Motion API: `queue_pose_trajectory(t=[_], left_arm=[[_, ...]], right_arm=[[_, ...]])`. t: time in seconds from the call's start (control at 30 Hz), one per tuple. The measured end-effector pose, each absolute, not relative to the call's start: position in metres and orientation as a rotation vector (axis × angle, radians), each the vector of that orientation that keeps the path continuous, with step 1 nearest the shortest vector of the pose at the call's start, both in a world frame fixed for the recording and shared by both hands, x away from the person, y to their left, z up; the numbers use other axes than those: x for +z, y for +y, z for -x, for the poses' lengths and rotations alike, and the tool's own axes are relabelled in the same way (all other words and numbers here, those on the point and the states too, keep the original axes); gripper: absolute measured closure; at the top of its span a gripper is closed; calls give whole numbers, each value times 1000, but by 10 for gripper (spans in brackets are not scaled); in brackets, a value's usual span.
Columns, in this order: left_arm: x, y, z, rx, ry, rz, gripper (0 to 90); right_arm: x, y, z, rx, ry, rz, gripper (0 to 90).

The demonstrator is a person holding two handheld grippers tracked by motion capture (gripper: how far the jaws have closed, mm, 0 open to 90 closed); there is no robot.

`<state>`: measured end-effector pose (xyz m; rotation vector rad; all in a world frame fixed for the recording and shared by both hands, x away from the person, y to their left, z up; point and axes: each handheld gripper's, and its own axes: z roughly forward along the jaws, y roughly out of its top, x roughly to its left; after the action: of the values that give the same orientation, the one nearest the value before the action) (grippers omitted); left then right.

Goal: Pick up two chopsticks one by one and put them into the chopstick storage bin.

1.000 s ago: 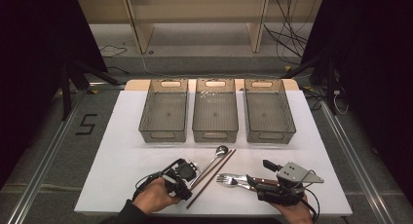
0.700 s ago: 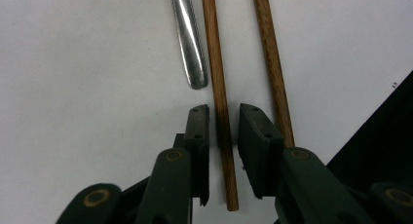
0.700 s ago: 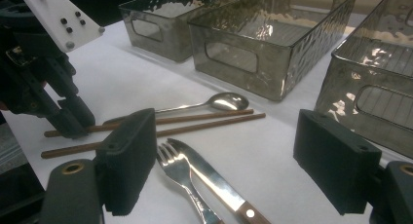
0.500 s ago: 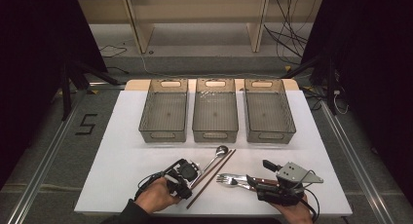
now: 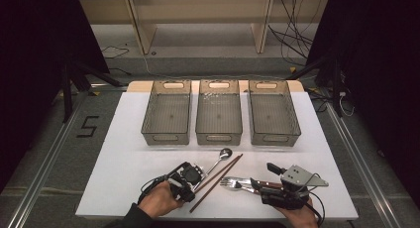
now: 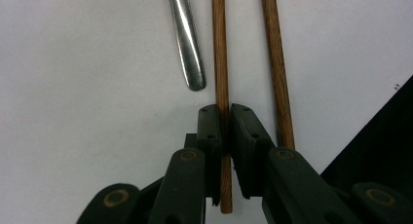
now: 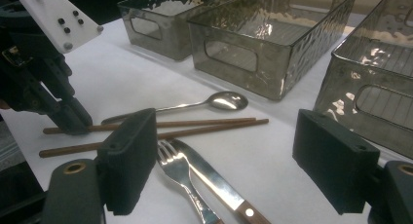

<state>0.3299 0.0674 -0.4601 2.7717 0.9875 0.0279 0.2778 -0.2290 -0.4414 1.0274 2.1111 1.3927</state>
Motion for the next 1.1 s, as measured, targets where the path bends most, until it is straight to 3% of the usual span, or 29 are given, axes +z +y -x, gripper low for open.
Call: queue_pose_trajectory(t=[1.1], left_arm=[[-445, 82, -332, 30, 949, -2688, 846]], right_arm=[[-442, -229, -278, 1392, 2114, -1027, 254]])
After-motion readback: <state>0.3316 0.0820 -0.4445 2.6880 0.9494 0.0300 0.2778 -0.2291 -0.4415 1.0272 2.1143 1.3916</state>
